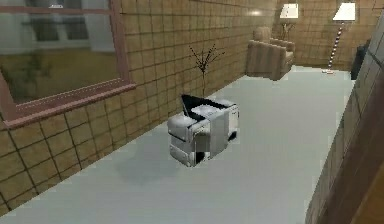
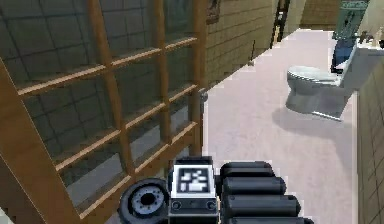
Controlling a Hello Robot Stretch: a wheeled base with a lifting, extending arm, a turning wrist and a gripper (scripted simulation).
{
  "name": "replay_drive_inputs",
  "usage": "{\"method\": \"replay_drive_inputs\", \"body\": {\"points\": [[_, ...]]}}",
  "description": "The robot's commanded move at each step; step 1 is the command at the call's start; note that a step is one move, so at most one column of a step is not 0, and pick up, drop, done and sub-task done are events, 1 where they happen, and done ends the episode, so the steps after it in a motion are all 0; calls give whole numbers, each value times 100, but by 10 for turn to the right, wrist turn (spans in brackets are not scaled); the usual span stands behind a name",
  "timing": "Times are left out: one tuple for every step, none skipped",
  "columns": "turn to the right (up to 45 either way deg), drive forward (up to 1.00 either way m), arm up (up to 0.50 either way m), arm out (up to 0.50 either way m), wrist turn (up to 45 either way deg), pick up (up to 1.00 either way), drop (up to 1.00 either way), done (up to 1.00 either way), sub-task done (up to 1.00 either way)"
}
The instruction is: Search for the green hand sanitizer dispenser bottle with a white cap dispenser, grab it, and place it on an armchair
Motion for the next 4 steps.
{"method": "replay_drive_inputs", "body": {"points": [[0, 50, 0, 0, 0, 0, 0, 0, 0], [300, 0, 0, 0, 0, 0, 0, 0, 0], [0, 100, 0, 0, 0, 0, 0, 0, 0], [0, 100, 0, 0, 0, 0, 0, 0, 0]]}}
